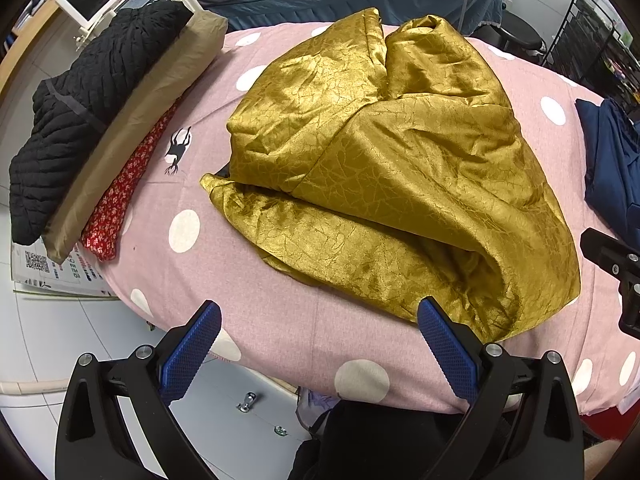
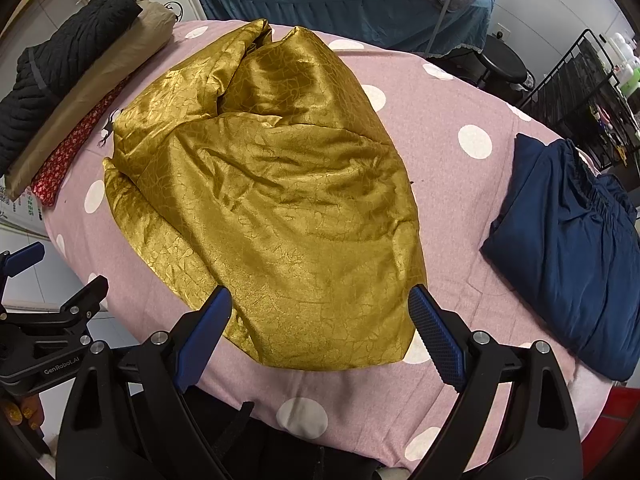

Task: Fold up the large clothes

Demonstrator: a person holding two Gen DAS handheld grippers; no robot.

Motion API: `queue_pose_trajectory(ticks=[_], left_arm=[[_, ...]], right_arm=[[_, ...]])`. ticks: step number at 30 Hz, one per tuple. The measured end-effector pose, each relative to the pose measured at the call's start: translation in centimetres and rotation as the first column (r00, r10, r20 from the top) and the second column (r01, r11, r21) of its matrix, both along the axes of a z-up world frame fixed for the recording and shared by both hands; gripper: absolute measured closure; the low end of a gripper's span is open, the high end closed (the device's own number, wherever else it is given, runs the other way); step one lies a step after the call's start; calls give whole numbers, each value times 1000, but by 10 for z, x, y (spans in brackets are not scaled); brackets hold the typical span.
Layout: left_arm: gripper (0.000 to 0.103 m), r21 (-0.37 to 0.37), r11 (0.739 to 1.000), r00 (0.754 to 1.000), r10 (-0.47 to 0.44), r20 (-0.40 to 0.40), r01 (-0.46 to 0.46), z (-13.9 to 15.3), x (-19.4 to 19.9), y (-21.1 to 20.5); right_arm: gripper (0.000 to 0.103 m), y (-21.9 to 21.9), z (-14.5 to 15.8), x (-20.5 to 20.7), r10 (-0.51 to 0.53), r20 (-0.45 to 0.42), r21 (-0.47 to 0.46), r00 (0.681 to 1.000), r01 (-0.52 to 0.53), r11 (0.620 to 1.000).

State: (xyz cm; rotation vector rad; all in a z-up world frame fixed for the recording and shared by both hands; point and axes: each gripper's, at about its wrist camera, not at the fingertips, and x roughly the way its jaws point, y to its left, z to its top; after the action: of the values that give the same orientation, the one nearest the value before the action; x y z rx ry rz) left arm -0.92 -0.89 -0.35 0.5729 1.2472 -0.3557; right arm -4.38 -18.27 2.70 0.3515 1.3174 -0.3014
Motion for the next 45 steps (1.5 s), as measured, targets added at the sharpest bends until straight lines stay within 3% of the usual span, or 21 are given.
queue_pose_trajectory(ticks=[8, 45], left_arm=[[7, 1, 1000, 1000, 2, -6, -2, -2, 1, -1], [7, 30, 999, 995, -22, -95, 25, -22, 12, -16]], right_arm=[[14, -1, 0, 0, -3, 14, -33, 1000, 3, 999], [14, -8, -16, 8, -12, -43, 3, 999, 13, 1000]])
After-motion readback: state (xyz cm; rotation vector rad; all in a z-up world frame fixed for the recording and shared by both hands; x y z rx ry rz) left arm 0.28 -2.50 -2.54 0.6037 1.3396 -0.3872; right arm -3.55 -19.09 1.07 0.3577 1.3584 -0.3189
